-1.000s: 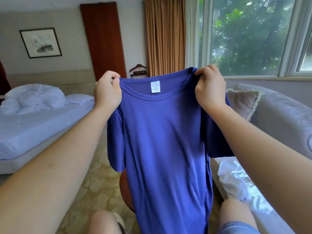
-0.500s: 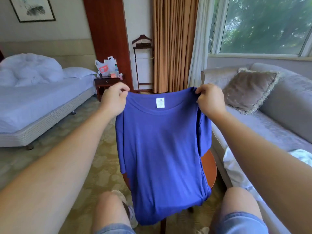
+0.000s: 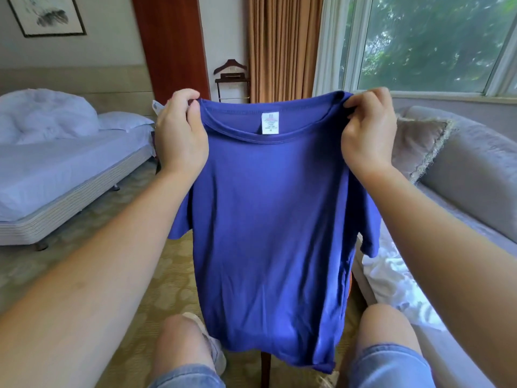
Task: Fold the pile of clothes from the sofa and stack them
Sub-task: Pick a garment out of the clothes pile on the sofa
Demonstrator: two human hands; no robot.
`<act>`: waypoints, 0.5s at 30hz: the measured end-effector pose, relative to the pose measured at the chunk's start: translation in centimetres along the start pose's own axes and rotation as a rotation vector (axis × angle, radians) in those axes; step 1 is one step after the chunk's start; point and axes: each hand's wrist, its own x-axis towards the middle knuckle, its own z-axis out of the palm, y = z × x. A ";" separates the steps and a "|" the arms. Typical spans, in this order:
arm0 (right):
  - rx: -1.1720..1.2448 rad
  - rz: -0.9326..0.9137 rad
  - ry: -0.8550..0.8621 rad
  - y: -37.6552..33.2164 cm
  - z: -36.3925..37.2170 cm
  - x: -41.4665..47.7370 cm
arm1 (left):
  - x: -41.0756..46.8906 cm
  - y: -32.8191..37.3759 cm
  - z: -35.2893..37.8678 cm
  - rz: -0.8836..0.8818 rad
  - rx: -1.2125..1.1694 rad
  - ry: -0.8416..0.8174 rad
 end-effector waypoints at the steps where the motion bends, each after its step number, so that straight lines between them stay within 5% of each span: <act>1: -0.024 0.029 -0.037 0.8 0.4 -0.2 | -0.2 -0.5 0.6 -0.008 0.008 -0.036; 9: -0.201 0.347 -0.440 11.0 6.8 -8.9 | -7.9 -10.9 8.4 -0.293 0.214 -0.817; 15: -0.297 0.518 -0.659 17.3 12.3 -14.3 | -12.7 -16.3 14.7 -0.469 0.325 -0.933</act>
